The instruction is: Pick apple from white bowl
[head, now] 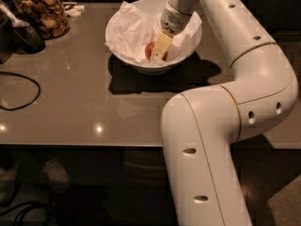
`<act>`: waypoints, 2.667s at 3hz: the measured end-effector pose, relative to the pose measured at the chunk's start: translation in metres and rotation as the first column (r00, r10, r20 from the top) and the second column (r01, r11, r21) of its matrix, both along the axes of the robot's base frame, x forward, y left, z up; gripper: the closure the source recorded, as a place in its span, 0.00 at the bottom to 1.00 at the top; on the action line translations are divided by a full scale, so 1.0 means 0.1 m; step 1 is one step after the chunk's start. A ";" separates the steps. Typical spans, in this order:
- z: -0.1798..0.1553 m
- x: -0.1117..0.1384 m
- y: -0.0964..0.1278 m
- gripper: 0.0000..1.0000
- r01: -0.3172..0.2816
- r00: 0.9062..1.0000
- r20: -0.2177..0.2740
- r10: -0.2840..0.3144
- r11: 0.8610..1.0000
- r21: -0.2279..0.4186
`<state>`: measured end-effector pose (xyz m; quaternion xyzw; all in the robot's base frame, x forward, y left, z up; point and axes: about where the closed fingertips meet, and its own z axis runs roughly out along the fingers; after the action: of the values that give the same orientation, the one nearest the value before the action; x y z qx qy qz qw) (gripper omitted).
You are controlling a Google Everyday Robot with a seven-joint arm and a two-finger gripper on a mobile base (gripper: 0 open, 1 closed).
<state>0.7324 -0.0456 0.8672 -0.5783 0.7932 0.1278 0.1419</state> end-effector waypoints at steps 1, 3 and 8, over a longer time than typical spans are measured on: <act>-0.07 -0.01 0.02 0.20 -0.002 1.000 -0.017 0.002 1.000 -0.001; -0.10 0.00 0.03 0.61 -0.001 1.000 -0.020 0.000 1.000 -0.019; 1.16 -0.46 -0.12 1.00 -0.007 0.976 0.218 -0.004 0.999 0.050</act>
Offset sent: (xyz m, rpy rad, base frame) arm -0.0268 -0.0156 -0.0028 -0.0951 0.1392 0.0402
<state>0.6864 -0.0572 0.9828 -0.5858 0.7688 0.0839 0.2426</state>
